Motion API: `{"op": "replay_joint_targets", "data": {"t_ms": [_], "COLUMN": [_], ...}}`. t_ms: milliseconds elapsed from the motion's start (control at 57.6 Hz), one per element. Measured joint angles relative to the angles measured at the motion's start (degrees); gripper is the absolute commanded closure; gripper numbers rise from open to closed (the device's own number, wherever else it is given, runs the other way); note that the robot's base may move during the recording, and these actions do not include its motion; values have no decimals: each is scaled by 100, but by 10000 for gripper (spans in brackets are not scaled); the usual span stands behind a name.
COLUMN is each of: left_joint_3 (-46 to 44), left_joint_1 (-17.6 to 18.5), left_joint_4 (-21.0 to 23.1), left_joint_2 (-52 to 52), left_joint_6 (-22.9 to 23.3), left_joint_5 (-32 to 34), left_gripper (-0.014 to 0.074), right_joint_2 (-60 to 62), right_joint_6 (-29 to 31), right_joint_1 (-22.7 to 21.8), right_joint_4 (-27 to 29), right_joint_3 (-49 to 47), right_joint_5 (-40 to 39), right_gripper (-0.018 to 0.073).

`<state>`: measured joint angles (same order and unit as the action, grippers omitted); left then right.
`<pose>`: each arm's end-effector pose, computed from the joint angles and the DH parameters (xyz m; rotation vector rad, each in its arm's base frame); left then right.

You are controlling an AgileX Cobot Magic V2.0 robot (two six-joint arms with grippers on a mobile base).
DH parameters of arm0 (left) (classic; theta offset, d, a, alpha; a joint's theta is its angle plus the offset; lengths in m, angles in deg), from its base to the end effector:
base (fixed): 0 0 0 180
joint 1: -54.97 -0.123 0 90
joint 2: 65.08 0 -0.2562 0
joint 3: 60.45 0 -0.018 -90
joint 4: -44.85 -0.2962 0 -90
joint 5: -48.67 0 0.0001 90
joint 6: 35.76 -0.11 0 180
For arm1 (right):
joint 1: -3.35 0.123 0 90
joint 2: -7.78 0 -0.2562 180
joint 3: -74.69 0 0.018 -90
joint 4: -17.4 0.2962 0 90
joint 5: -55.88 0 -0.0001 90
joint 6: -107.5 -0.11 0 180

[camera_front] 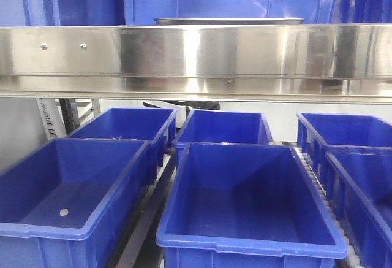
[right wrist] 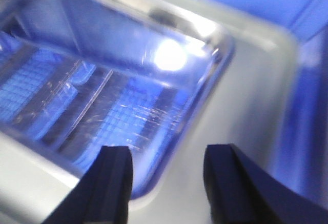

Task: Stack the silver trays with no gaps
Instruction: 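Lower the tray onto the other silver tray and open both grippers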

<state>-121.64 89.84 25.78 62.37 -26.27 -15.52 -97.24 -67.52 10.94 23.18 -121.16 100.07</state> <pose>0.4297 -0.2599 0.3957 0.4946 2.1629 -0.0066 0.4373 0.0661 0.3175 -0.2061 2.3178 0.1410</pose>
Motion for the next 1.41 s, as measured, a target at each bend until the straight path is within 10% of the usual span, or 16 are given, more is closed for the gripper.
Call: {"op": "replay_joint_targets", "data": {"t_ms": [104, 208, 1024, 1406], "left_joint_3": [-85, -106, 69, 3919], "left_joint_1": [-14, -14, 158, 158], "left_joint_4": [-27, -50, 85, 508], "left_joint_2": [-271, -609, -4192, -7350], "left_joint_6": [0, 0, -602, -640], "left_joint_5": [-66, -135, 252, 927], "left_gripper": [638, 596, 602, 602], "right_joint_2": [404, 870, 6381, 7589], "right_joint_6": [0, 0, 52, 61], "right_joint_1": [0, 0, 0, 0], "right_joint_4": [-21, -21, 108, 188], "right_joint_3": [0, 0, 3332, 3800], "right_joint_5": [21, 136, -1299, -1308], "right_gripper": [498, 662, 640, 640]}}
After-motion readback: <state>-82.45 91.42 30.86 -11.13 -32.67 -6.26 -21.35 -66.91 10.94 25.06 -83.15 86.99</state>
